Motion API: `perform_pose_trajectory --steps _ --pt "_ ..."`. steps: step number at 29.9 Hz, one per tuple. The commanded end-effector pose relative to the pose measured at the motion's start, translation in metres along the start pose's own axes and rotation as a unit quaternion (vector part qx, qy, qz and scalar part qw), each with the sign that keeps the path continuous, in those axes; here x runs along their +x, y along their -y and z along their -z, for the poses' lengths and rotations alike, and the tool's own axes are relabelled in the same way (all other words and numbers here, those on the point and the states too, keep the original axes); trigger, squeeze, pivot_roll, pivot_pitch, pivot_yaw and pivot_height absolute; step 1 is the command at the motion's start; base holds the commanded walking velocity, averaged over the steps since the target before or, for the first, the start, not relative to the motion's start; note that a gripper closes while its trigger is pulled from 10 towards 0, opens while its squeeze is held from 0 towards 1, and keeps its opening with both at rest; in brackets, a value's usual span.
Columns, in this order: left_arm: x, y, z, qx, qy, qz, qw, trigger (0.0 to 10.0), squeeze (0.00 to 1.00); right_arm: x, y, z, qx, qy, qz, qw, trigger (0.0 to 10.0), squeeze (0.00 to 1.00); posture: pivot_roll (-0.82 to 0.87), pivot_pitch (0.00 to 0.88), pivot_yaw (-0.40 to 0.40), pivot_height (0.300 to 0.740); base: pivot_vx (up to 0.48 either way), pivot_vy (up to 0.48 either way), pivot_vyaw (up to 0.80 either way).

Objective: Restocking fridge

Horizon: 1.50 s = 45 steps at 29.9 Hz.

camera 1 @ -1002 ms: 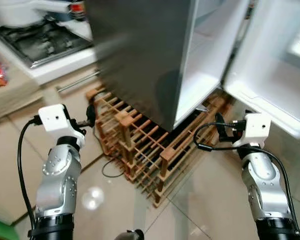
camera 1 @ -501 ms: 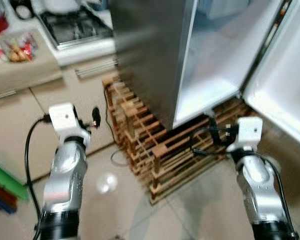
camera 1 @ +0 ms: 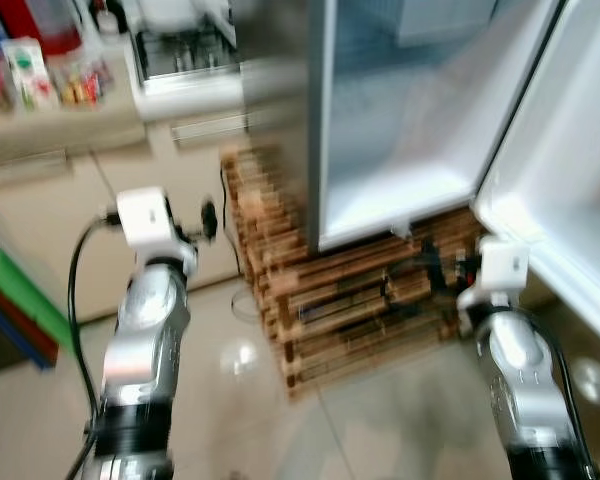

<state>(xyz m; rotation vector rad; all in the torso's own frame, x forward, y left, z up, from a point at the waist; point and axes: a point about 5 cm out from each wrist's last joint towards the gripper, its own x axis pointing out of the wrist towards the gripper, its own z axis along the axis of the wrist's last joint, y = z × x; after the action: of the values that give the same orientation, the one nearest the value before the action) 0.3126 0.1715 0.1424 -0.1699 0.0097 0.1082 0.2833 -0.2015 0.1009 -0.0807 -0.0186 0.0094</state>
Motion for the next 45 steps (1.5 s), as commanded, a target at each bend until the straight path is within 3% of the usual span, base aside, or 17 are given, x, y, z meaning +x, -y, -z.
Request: perform_pose_trajectory --steps 1,3,6,13,14,20,27,29,31,34,35,36,37,39,40,42,45 --pt "0.003 0.003 -0.004 -0.007 0.007 -0.002 1.0 10.0 0.0 -0.001 0.007 -0.002 -0.002 0.007 0.016 1.0 10.0 0.0 -0.09 0.0 0.07 0.74 0.368 -0.304 0.0" --pt "0.005 -0.002 -0.003 0.025 0.002 -0.024 0.999 10.0 0.0 -0.001 0.007 -0.004 -0.009 0.012 0.013 1.0 10.0 0.0 -0.09 0.0 0.07 0.74 0.184 -0.152 0.0" --pt "0.009 -0.007 -0.004 0.033 -0.001 -0.041 0.999 10.0 0.0 -0.004 0.018 -0.008 -0.025 0.022 0.027 0.999 10.0 0.0 -0.1 0.0 0.064 0.74 0.0 0.0 0.0" --pt "0.009 -0.006 -0.005 0.016 0.005 -0.037 0.999 10.0 0.0 -0.013 0.036 -0.015 -0.031 0.029 0.06 0.997 10.0 0.0 -0.11 0.0 0.065 0.74 0.0 0.0 0.0" --pt "0.008 -0.004 -0.005 0.012 0.005 -0.028 1.0 10.0 0.0 -0.019 0.047 -0.018 -0.03 0.027 0.087 0.995 10.0 0.0 -0.12 0.0 0.073 0.74 0.0 0.0 0.0" --pt "0.01 0.001 -0.003 0.011 0.002 -0.013 1.0 10.0 0.0 -0.025 0.066 -0.03 -0.042 0.041 0.13 0.99 10.0 0.0 -0.14 0.0 0.096 0.74 0.0 0.0 0.0" --pt "0.014 0.009 -0.003 0.01 -0.002 0.004 1.0 10.0 0.0 -0.026 0.119 -0.03 -0.12 0.015 0.216 0.969 10.0 0.0 -0.15 0.0 0.113 0.74 0.0 0.0 0.0" --pt "0.015 0.01 -0.003 0.01 -0.001 0.006 1.0 10.0 0.0 -0.026 0.134 -0.033 -0.112 0.014 0.243 0.963 10.0 0.0 -0.14 0.0 0.114 0.74 0.0 0.0 0.0" --pt "0.015 0.009 -0.005 0.012 0.002 0.009 1.0 10.0 0.0 -0.025 0.139 -0.041 -0.11 0.027 0.247 0.962 10.0 0.0 -0.14 0.0 0.114 0.74 0.0 0.0 0.0" --pt "0.016 0.009 -0.007 0.012 0.006 0.01 1.0 10.0 0.0 -0.018 0.124 -0.055 -0.103 0.062 0.21 0.97 10.0 0.0 -0.14 0.0 0.113 0.74 0.0 0.0 0.0" --pt "0.016 0.009 -0.007 0.013 0.007 0.011 1.0 10.0 0.0 -0.012 0.107 -0.057 -0.088 0.076 0.175 0.978 10.0 0.0 -0.14 0.0 0.113 0.74 0.0 0.0 0.0" --pt "0.016 0.009 -0.007 0.013 0.007 0.011 1.0 10.0 0.0 -0.012 0.107 -0.057 -0.088 0.076 0.175 0.978 10.0 0.0 -0.14 0.0 0.113 0.74 0.0 0.0 0.0" --pt "0.016 0.01 -0.007 0.014 0.008 0.012 1.0 10.0 0.0 -0.01 0.092 -0.058 -0.071 0.085 0.151 0.982 10.0 0.0 -0.14 0.0 0.11 0.74 0.0 0.0 0.0" --pt "0.016 0.011 -0.007 0.014 0.009 0.013 1.0 10.0 0.0 -0.009 0.087 -0.058 -0.064 0.087 0.143 0.984 10.0 0.0 -0.14 0.0 0.109 0.74 0.0 0.0 0.0" --pt "0.015 0.011 -0.006 0.02 0.01 0.019 1.0 10.0 0.0 -0.007 0.056 -0.049 -0.035 0.079 0.089 0.992 10.0 0.0 -0.14 0.0 0.107 0.74 0.0 0.0 0.0" --pt "0.014 0.011 -0.005 0.022 0.01 0.021 0.999 10.0 0.0 -0.009 0.035 -0.039 -0.02 0.067 0.056 0.996 10.0 0.0 -0.14 0.0 0.106 0.74 0.0 0.0 0.6" --pt "0.014 0.011 -0.004 0.022 0.01 0.022 0.999 10.0 0.0 -0.011 0.024 -0.029 -0.012 0.051 0.042 0.998 10.0 0.0 -0.14 0.0 0.106 0.74 0.0 0.0 0.72"
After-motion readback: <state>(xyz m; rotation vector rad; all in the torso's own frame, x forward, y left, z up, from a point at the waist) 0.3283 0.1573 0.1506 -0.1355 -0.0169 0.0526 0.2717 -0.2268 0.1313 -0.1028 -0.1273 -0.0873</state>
